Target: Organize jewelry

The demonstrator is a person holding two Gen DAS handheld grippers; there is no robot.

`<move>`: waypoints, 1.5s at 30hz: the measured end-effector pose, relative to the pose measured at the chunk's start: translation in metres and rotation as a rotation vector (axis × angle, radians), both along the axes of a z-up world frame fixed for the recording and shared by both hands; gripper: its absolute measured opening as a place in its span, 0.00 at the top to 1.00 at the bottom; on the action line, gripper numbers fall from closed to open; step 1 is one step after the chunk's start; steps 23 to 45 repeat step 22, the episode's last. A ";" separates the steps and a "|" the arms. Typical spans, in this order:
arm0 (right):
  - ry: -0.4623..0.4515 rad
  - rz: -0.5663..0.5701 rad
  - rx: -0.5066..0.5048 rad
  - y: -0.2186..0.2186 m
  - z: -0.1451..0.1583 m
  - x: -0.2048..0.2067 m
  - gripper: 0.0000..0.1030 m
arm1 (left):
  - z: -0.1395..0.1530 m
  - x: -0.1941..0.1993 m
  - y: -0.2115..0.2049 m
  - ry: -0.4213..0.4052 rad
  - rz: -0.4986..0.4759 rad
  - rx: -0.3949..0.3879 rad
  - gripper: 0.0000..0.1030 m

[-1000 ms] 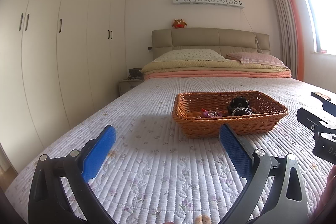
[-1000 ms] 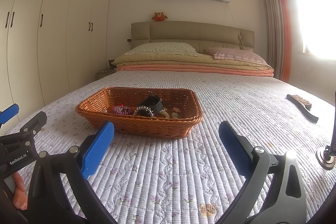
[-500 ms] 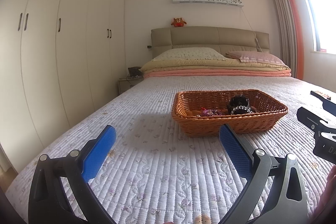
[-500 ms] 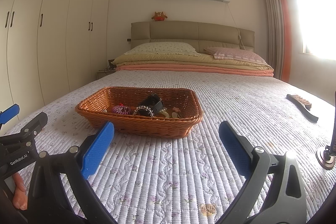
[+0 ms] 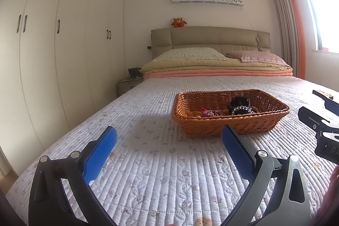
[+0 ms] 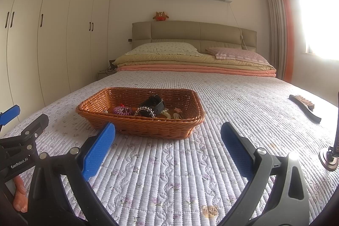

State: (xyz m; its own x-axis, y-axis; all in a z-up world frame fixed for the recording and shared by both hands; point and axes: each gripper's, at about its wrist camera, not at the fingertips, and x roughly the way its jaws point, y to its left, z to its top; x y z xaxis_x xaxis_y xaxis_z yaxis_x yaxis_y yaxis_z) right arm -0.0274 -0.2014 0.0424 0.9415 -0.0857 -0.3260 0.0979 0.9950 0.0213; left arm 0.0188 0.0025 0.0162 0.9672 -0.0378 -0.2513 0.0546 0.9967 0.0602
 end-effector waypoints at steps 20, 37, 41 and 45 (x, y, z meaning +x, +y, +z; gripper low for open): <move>0.005 0.002 -0.001 -0.001 -0.002 -0.001 0.07 | 0.001 0.003 0.001 0.016 -0.008 -0.004 0.07; 0.005 0.002 -0.002 -0.001 -0.002 -0.001 0.07 | 0.002 0.003 0.001 0.015 -0.008 -0.006 0.07; 0.005 0.002 -0.002 -0.001 -0.002 -0.001 0.07 | 0.002 0.003 0.001 0.015 -0.008 -0.006 0.07; 0.005 0.002 -0.002 -0.001 -0.002 -0.001 0.07 | 0.002 0.003 0.001 0.015 -0.008 -0.006 0.07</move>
